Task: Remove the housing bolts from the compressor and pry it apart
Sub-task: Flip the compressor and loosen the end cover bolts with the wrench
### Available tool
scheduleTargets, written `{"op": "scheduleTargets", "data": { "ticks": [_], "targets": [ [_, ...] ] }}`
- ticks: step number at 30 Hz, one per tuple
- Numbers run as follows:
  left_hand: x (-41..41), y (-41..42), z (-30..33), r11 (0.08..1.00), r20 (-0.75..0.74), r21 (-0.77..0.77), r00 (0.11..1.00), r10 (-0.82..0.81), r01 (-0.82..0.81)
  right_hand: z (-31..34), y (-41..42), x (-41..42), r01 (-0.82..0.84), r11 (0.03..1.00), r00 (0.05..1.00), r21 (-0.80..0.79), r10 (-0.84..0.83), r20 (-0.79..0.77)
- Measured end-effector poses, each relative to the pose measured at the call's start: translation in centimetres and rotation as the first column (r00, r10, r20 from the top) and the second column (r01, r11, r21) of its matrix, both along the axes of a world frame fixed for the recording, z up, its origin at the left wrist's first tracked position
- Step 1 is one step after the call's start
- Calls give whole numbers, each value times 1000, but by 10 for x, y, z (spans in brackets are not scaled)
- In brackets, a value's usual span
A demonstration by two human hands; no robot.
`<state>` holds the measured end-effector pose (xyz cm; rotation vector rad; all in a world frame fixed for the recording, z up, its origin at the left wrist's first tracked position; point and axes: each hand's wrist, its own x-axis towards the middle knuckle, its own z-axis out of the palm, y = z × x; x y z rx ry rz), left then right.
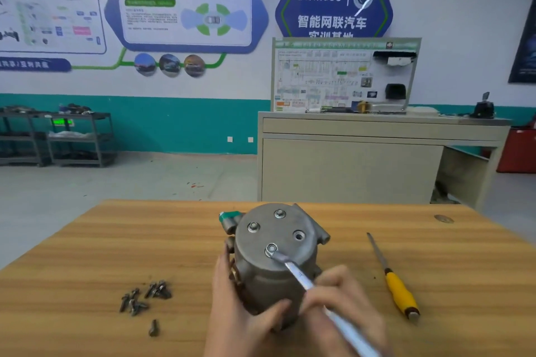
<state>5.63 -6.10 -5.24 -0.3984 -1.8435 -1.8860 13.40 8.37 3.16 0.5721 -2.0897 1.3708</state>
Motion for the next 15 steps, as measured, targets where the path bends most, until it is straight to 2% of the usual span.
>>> {"op": "scheduleTargets", "data": {
  "ticks": [1,2,3,4,5,7,10,12,14,15],
  "targets": [
    [1,3,-3,1000,11,4,1000,16,-17,-7,13,-1,46,971,999,-235,-40,32],
    [2,4,-6,999,38,12,999,34,-34,-11,25,-6,62,874,996,-482,-21,90],
    [3,3,-9,998,74,31,995,61,-63,-8,32,-9,37,740,988,-672,74,135],
    [3,0,-13,996,105,30,991,77,-81,-7,37,-17,44,624,967,-780,171,191],
    [2,-2,-16,997,127,7,989,72,-73,2,44,-26,35,570,936,-821,268,226],
    [0,-1,-19,997,158,-75,986,49,-37,21,58,-48,155,593,876,-790,288,388],
    [1,3,-21,992,141,-113,987,77,-62,55,73,-84,226,709,753,-667,308,582],
    [0,6,-24,992,143,-128,989,25,-7,74,68,-104,222,806,677,-549,278,682],
    [0,7,-26,993,156,-100,986,-50,67,91,52,-121,203,920,666,-335,121,736],
    [0,9,-25,991,172,-68,980,-99,112,98,39,-126,190,970,690,-152,-22,723]
  ]
}}
